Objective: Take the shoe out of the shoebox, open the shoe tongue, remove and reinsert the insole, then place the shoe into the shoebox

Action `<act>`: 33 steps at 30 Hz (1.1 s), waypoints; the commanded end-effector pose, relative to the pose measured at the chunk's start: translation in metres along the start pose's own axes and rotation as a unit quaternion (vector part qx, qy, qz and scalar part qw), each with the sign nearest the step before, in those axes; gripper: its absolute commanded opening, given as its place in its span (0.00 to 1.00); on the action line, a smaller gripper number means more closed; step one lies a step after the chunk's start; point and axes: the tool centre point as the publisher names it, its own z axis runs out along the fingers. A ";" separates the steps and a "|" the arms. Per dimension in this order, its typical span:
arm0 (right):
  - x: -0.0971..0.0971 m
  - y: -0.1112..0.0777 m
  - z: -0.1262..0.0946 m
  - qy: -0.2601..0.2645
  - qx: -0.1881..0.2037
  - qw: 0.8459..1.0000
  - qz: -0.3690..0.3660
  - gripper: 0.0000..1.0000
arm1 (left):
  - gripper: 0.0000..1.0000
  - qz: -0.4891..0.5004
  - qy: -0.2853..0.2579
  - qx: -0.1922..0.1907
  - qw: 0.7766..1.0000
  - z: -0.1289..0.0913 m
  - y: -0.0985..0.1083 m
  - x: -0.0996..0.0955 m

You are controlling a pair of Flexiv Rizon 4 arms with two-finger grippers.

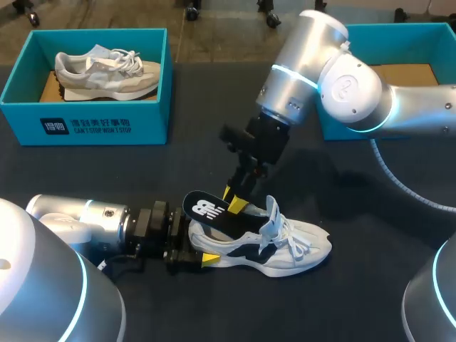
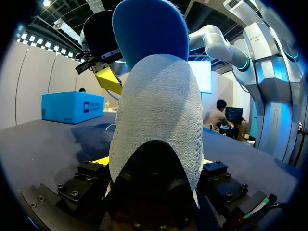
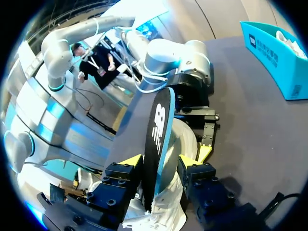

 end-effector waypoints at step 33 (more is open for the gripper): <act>0.011 0.007 0.027 0.060 -0.005 0.998 0.024 0.36 | 0.00 0.000 -0.001 0.000 1.000 0.001 0.002 0.000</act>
